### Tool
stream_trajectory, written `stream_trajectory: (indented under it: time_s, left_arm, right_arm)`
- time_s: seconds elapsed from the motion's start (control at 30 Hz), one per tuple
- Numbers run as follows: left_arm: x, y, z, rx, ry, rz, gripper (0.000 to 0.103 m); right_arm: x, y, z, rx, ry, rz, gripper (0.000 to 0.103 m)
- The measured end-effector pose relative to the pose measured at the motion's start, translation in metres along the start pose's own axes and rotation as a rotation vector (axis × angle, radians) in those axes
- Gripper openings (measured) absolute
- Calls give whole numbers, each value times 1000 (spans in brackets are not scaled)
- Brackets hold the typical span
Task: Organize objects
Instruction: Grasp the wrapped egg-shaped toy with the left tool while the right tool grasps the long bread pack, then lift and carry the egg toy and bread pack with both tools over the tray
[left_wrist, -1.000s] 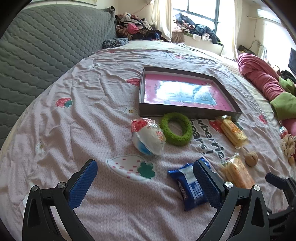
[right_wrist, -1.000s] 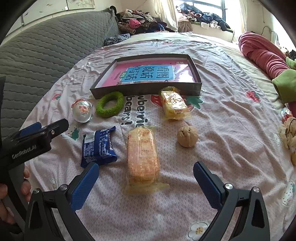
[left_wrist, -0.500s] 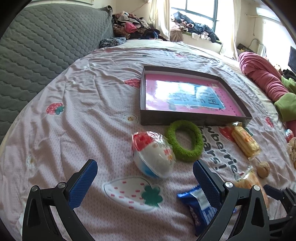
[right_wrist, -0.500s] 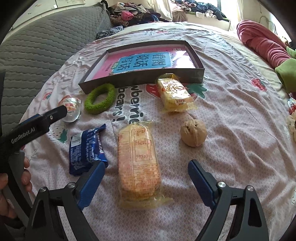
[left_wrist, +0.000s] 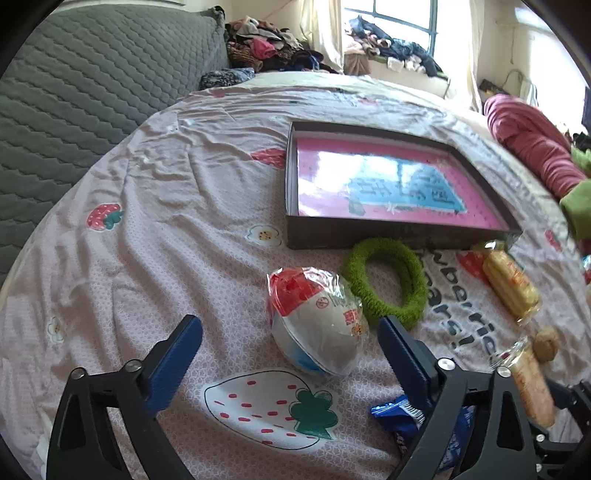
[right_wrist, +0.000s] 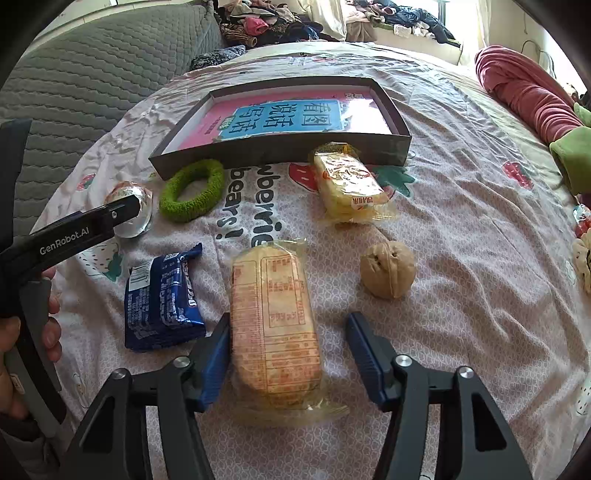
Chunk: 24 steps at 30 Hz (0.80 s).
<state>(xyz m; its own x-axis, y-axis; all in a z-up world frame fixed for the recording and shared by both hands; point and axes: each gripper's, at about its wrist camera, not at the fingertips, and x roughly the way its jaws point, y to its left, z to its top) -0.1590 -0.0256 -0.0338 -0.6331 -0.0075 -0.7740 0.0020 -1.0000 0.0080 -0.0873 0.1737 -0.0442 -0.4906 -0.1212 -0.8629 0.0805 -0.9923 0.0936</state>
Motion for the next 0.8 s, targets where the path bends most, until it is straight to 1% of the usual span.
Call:
stream_trajectory:
  time_s: [0.07, 0.1, 0.13, 0.17, 0.27, 0.6, 0.8]
  left_arm:
    - [1, -1, -1, 5, 7, -13, 79]
    - [1, -1, -2, 3, 12, -22, 65]
    - [3, -1, -2, -2, 24, -41, 56]
    - [3, -1, -3, -4, 30, -49, 55]
    - [3, -3, -4, 2, 30, -50, 55]
    - [-8, -5, -7, 4, 24, -94, 51]
    - [-17, -6, -7, -5, 25, -86, 50]
  right_arm:
    - [0, 1, 0, -2, -1, 1, 53]
    - [-1, 2, 0, -3, -2, 6, 51]
    - [0, 2, 0, -5, -2, 13, 46]
    - [0, 3, 0, -8, 3, 17, 43]
    - [-1, 6, -1, -21, 3, 14, 41]
    - [-8, 3, -4, -3, 0, 59, 39]
    - [-17, 3, -6, -5, -7, 70, 39]
